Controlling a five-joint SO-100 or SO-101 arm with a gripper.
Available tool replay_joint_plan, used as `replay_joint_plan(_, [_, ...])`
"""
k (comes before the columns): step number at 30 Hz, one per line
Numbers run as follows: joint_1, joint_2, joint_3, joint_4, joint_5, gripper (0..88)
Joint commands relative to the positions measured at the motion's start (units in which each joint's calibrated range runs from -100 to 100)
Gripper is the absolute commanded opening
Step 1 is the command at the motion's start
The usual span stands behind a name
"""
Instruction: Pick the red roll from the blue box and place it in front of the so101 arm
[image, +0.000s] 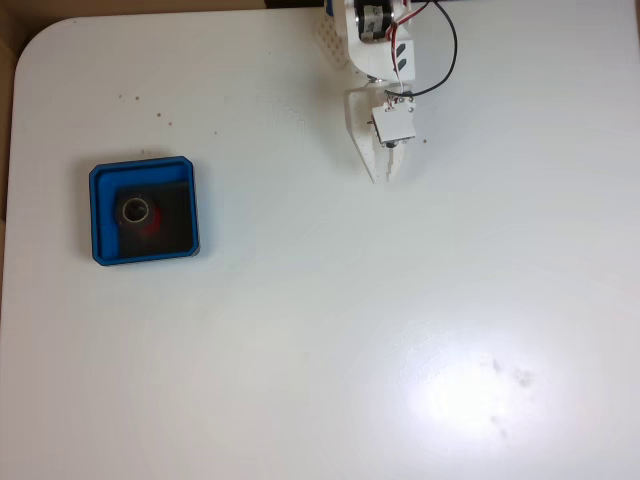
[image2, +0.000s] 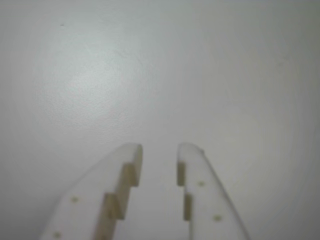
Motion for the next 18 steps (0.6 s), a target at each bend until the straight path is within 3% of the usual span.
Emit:
replay_joint_plan(1, [0.3, -2.7, 0.8, -1.1, 0.2, 1.0])
replay_joint_plan(18, [0.3, -2.7, 0.8, -1.1, 0.0, 1.0])
